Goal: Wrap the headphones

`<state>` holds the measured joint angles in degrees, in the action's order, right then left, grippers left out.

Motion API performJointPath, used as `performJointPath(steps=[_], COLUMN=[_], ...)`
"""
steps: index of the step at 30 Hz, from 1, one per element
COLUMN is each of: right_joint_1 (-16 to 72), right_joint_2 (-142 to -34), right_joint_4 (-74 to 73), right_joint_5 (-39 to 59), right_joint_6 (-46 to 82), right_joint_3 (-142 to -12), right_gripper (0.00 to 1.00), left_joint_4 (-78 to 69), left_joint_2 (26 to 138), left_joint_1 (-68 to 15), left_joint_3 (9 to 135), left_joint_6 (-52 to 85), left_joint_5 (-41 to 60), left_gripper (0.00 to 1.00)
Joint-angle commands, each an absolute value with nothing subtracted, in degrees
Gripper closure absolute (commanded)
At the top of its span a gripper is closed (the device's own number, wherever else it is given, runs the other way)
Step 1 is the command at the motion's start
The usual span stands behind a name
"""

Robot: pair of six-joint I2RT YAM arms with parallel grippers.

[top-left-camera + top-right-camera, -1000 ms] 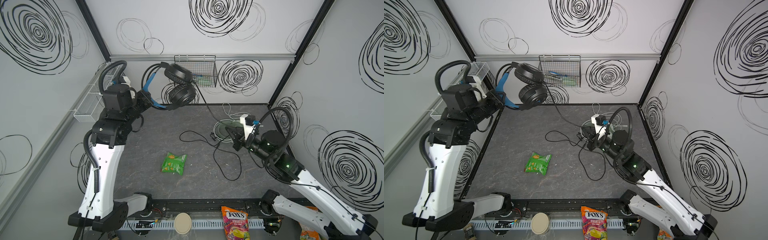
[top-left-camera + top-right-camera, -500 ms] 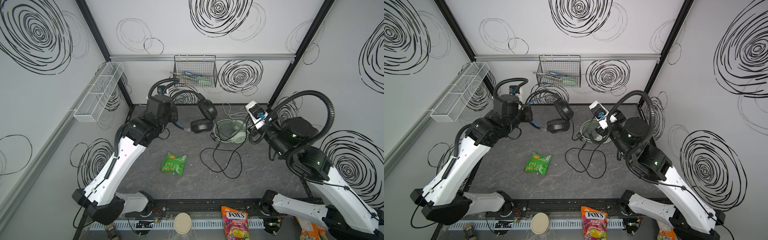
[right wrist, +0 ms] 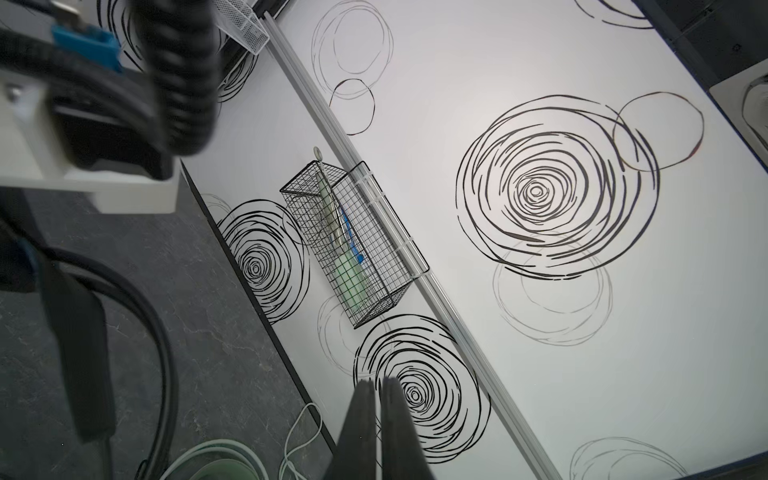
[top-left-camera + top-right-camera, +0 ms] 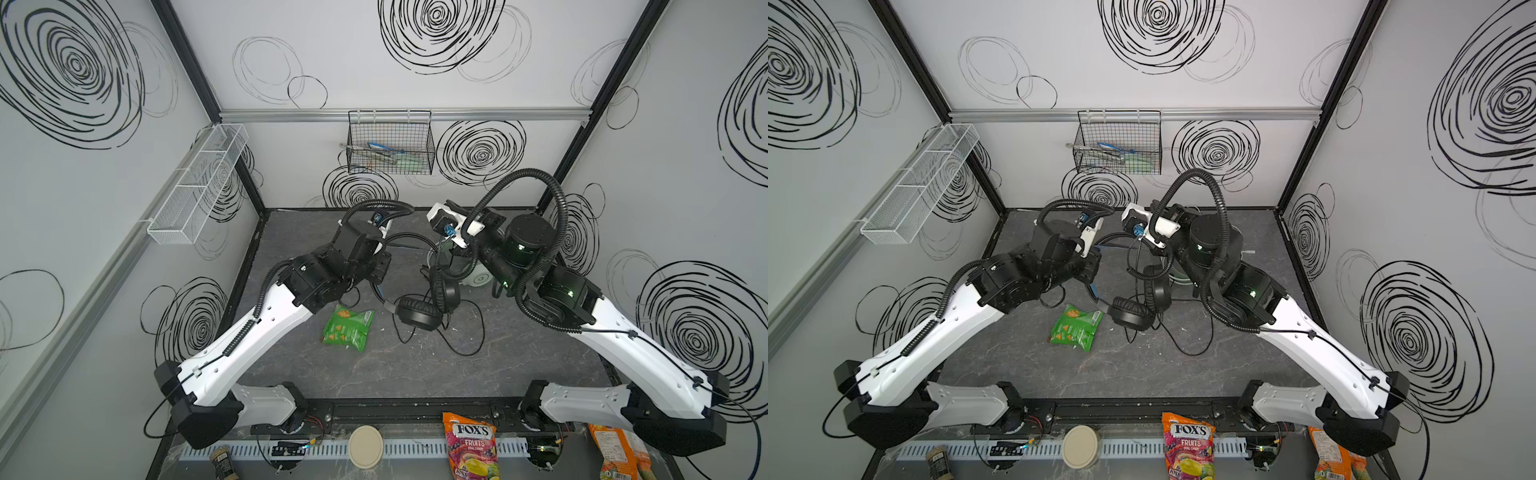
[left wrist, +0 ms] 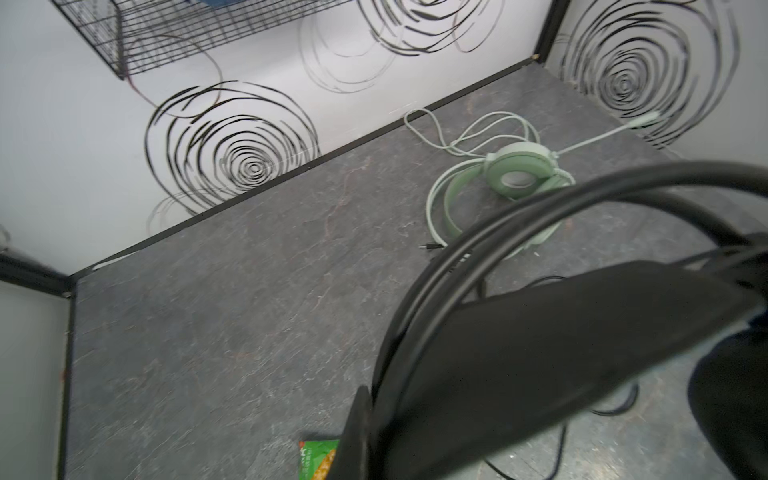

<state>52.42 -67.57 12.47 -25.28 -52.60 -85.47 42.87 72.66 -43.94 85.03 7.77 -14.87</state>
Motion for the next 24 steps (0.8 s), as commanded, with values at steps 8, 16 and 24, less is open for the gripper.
performJointPath(steps=[8, 16, 24], right_joint_1=[44.37, 42.45, 39.99], right_joint_2=[-65.57, -65.64, -63.56], right_joint_4=[9.22, 6.85, -0.11], right_joint_5=[-17.83, -12.62, -8.48], right_joint_6=[-41.67, -34.99, -25.01], right_joint_3=[-85.29, -84.66, -79.69], right_gripper=[0.93, 0.74, 0.60], left_joint_4=[26.89, 24.20, 22.62], left_joint_2=[64.49, 64.73, 65.33], left_joint_1=[-45.31, -46.83, -46.88], left_joint_3=[82.35, 85.47, 89.56], left_joint_6=[9.85, 13.82, 18.60], left_joint_5=[4.75, 9.39, 10.28], left_gripper=[1.00, 1.00, 1.00])
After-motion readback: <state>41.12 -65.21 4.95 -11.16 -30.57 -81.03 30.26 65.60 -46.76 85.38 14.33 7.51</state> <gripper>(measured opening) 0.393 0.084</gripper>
